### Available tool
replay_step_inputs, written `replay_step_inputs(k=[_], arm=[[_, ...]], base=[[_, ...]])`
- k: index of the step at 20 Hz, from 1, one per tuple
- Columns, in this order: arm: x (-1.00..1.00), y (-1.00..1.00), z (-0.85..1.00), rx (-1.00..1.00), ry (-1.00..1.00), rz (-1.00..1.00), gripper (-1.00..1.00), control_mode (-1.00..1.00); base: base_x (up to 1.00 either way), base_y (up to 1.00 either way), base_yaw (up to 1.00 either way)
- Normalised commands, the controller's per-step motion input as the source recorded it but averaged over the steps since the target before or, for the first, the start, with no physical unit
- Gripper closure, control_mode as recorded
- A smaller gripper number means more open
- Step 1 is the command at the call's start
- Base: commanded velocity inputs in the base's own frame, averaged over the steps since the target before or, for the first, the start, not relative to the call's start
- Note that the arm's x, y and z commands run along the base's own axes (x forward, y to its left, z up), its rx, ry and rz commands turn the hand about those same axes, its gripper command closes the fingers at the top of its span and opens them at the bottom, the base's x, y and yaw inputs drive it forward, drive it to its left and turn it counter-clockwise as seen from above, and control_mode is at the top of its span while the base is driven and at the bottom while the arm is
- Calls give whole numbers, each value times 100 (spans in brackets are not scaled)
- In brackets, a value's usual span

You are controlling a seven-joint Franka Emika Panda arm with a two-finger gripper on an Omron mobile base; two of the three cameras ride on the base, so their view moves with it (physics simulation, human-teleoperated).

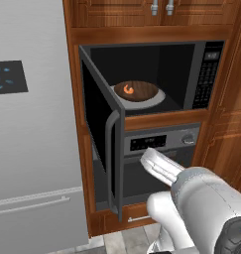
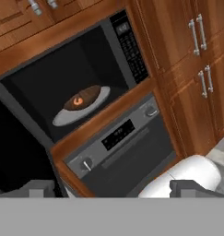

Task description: Remove the tangerine from the bowl and place it on the small plate. Then place the bowl with only the shrimp in the microwave, close the door, and press the start button to microwave the shrimp.

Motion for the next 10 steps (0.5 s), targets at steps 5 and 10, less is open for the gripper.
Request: replay_step_inputs(k=[5, 10], arm=[[20, 100, -30, -23, 6, 3, -100, -100], [34, 100, -31, -22, 7, 1, -100, -100]], base=[[0, 0, 0], [0, 0, 0]])
